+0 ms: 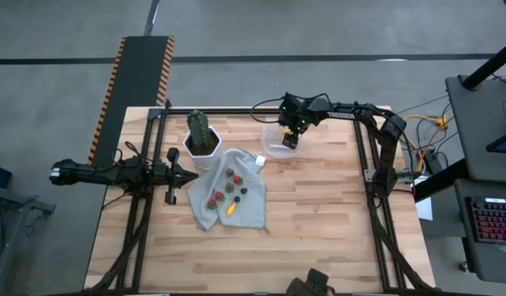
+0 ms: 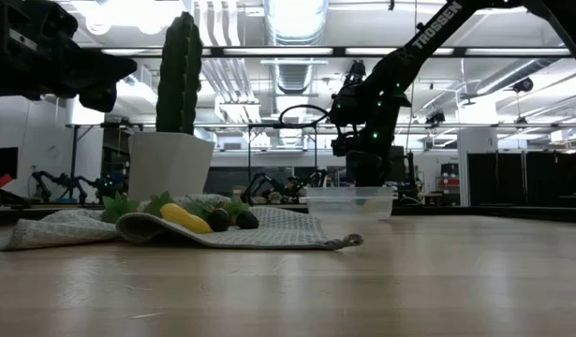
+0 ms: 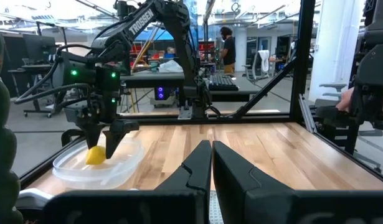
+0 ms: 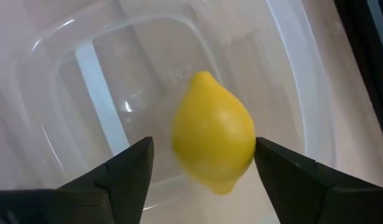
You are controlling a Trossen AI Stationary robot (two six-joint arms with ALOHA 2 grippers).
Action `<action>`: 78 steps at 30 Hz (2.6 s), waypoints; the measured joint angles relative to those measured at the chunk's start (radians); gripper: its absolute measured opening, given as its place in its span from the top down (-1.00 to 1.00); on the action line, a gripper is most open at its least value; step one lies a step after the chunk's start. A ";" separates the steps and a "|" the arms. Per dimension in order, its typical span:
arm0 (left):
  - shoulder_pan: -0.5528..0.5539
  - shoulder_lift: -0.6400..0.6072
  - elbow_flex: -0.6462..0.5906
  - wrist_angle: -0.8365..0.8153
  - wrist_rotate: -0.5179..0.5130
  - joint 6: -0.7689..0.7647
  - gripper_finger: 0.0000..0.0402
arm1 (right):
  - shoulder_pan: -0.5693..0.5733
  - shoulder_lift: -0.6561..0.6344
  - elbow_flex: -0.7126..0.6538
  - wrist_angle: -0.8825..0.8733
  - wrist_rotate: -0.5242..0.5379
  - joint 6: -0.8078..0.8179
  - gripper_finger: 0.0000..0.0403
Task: Pick and placing Produce into tupperware
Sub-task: Put the yellow lemon into the transparent bin, then put the black blackberry into the transparent bin
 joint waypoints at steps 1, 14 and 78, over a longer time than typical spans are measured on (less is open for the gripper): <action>0.000 0.000 0.000 0.000 0.000 0.000 1.00 | 0.000 -0.001 0.000 -0.001 0.000 0.000 -0.34; 0.000 0.000 0.000 0.000 0.000 0.000 1.00 | 0.003 -0.095 0.093 -0.176 -0.039 0.040 -0.25; 0.000 0.017 0.000 0.000 -0.002 0.002 1.00 | 0.553 -0.621 -0.717 0.984 -0.145 0.176 -0.16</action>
